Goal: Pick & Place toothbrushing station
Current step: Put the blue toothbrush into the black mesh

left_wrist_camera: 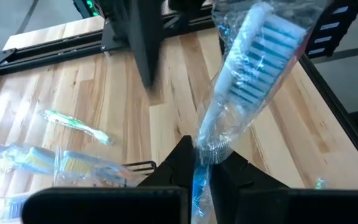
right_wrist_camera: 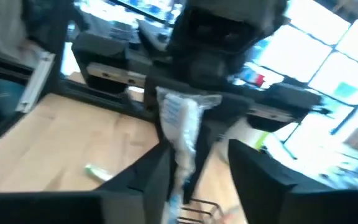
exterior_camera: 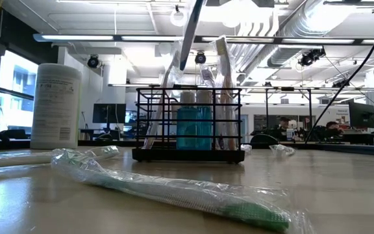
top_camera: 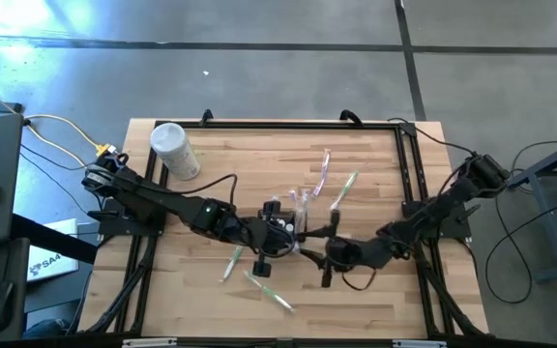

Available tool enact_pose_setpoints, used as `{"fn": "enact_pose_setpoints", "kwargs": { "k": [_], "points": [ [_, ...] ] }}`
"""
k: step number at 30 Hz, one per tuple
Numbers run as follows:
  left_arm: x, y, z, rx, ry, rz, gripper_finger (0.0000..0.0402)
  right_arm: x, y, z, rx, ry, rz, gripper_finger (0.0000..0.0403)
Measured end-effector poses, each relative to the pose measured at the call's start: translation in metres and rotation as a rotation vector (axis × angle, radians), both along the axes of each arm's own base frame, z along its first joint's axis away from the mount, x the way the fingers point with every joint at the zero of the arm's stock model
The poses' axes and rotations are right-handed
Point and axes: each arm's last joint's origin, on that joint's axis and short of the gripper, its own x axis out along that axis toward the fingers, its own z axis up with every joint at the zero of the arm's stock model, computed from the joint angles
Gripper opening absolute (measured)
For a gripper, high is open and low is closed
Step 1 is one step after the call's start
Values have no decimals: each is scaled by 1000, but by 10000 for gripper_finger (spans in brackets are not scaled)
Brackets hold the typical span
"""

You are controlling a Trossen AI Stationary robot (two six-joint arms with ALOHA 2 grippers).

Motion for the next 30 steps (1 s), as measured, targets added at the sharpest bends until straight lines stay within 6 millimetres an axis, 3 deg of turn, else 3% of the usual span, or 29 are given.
{"fn": "enact_pose_setpoints", "kwargs": {
  "k": [7,17,23,27,30],
  "points": [
    [-16,3,5,13,56,89,19,-30,20,10,-73,-20,-245,234],
    [-75,-13,54,91,-79,122,19,-54,40,6,-137,9,-357,237],
    [-96,9,24,101,-55,302,19,-56,40,0,-121,21,-367,236],
    [-105,22,9,41,-149,213,19,-56,38,-3,-111,29,-371,236],
    [-115,35,9,-46,-273,109,19,-56,38,-3,-108,28,-372,236]
  ]
}}
